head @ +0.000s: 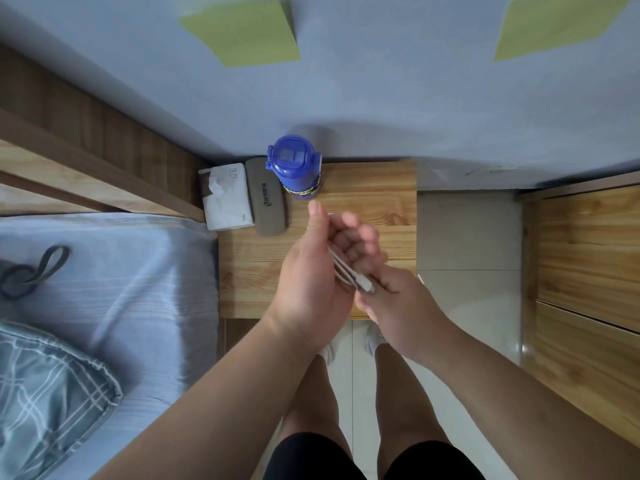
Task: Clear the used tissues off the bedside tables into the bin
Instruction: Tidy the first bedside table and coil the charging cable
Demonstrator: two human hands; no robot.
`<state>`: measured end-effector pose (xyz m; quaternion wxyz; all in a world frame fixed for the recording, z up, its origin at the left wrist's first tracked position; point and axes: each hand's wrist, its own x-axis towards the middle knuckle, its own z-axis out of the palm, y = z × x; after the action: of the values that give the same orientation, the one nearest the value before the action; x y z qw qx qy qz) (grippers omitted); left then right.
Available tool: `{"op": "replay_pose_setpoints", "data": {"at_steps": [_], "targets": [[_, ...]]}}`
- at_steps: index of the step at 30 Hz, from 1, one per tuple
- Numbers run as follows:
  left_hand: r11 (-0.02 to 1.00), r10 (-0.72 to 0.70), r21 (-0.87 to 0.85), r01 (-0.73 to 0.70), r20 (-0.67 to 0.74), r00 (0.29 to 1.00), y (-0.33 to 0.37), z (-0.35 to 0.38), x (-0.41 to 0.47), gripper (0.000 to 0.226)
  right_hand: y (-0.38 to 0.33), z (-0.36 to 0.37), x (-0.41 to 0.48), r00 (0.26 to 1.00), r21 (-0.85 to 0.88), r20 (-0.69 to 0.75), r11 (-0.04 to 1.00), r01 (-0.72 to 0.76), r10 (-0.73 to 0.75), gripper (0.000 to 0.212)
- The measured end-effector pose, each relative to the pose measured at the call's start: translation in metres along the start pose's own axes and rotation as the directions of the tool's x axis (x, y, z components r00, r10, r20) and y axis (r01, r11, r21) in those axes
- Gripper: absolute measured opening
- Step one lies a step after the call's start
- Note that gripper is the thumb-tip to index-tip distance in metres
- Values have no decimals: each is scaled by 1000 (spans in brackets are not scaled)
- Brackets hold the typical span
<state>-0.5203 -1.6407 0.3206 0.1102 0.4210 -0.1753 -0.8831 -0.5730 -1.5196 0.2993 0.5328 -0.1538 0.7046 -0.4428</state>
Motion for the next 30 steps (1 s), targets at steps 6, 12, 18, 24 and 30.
{"op": "replay_pose_setpoints", "data": {"at_steps": [6, 12, 18, 24, 30], "targets": [[893, 168, 412, -182, 71, 983, -10, -21, 9, 64, 1, -10, -8, 994, -232, 72, 970, -68, 87, 30], [210, 115, 951, -228, 208, 971, 2, -55, 10, 71, -9, -28, -28, 986, -505, 138, 863, -14, 97, 35], [257, -99, 936, -241, 273, 957, -12, -51, -20, 89, -31, -56, -11, 983, -679, 167, 714, 170, -75, 31], [811, -353, 545, 213, 167, 920, -7, -28, -21, 54, -24, -56, 5, 969, -416, 108, 875, 249, -224, 30], [972, -234, 40, 231, 240, 942, 8, 0, -10, 54, -6, -26, 5, 993, 8, -72, 996, 90, -89, 50]]}}
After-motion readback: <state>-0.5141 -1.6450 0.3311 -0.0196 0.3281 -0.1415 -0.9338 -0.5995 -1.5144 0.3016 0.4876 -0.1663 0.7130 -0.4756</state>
